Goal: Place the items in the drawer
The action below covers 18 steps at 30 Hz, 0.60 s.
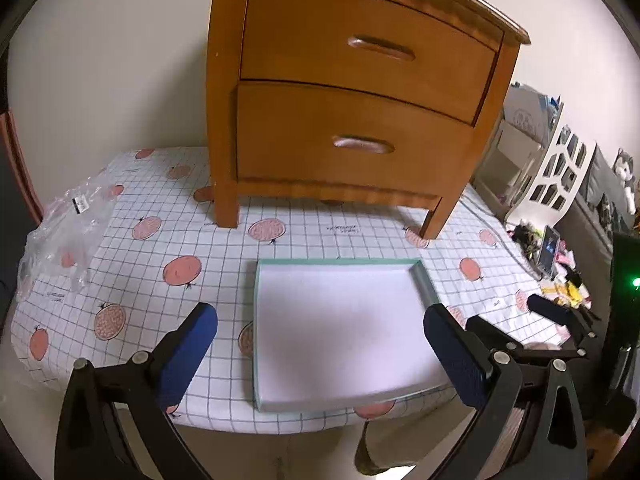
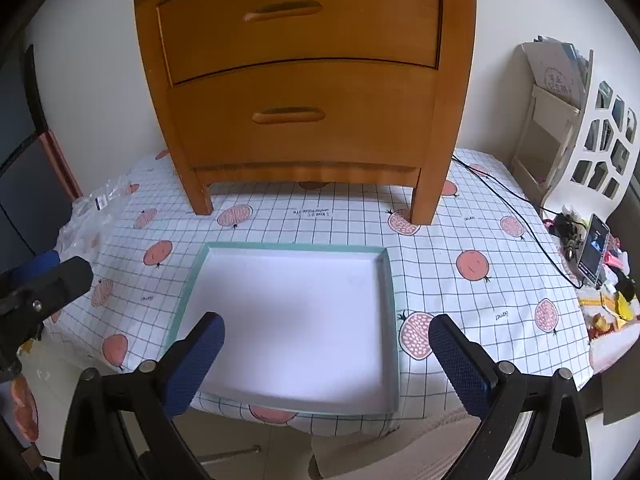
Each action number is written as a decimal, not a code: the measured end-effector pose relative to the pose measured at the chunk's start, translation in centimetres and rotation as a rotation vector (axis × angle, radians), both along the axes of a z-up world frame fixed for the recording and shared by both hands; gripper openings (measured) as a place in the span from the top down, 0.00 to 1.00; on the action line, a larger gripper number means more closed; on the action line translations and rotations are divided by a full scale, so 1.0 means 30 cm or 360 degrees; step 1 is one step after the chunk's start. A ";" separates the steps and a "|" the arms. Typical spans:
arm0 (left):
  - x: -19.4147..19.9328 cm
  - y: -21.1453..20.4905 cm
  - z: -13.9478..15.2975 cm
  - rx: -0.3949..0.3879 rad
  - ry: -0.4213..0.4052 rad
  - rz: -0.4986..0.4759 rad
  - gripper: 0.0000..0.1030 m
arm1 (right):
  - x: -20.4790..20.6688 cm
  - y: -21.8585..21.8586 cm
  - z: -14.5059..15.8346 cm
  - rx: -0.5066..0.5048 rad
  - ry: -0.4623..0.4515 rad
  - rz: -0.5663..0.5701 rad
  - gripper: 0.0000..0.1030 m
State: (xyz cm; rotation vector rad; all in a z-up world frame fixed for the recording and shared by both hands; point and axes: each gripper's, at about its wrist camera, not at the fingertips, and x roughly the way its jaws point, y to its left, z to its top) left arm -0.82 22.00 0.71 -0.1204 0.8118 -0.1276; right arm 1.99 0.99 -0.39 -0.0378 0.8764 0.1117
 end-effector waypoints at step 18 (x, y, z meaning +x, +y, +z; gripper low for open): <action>-0.043 0.009 -0.099 0.0101 0.0082 0.0114 0.00 | -0.033 -0.030 0.006 0.0001 -0.0062 -0.0109 0.00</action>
